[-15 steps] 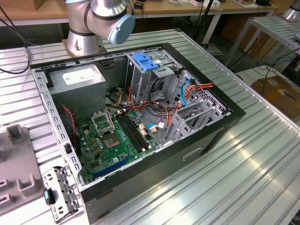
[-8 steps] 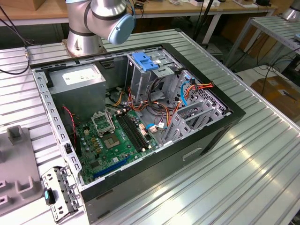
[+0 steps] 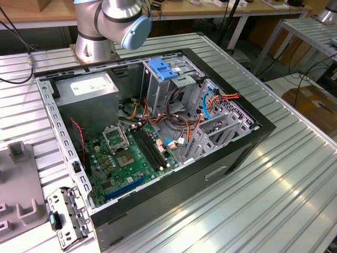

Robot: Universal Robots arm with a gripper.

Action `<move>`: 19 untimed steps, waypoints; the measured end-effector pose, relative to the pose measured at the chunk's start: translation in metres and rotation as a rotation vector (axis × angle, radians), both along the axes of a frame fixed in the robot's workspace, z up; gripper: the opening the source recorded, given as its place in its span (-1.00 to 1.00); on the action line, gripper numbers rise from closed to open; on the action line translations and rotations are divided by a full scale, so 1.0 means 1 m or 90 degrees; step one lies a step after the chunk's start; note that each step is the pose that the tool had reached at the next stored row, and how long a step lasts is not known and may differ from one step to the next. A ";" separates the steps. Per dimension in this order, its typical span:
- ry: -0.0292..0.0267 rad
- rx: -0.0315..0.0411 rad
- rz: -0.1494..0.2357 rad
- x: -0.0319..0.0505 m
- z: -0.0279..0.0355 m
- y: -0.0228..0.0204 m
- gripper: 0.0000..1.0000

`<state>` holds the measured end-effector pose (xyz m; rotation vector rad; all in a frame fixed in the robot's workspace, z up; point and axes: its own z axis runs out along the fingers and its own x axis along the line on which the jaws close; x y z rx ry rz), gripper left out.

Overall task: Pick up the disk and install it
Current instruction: 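Pick up the disk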

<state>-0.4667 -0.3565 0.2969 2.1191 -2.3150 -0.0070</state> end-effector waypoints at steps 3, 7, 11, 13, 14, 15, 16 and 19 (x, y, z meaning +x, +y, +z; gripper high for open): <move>0.0000 0.0000 0.000 0.0000 -0.0001 0.0000 -0.25; 0.0000 0.0000 0.000 0.0000 -0.0001 0.0000 -0.25; 0.0000 0.0000 0.014 0.0000 -0.0001 0.0000 -0.25; 0.0000 0.0000 0.014 0.0000 -0.0001 0.0000 -0.25; 0.0000 0.0000 0.014 0.0000 -0.0002 0.0000 -0.25; 0.0000 0.0000 0.014 0.0000 -0.0002 0.0000 -0.25; 0.0000 0.0000 0.014 0.0000 -0.0001 0.0000 -0.25; 0.0000 0.0000 0.014 0.0000 -0.0001 0.0000 -0.25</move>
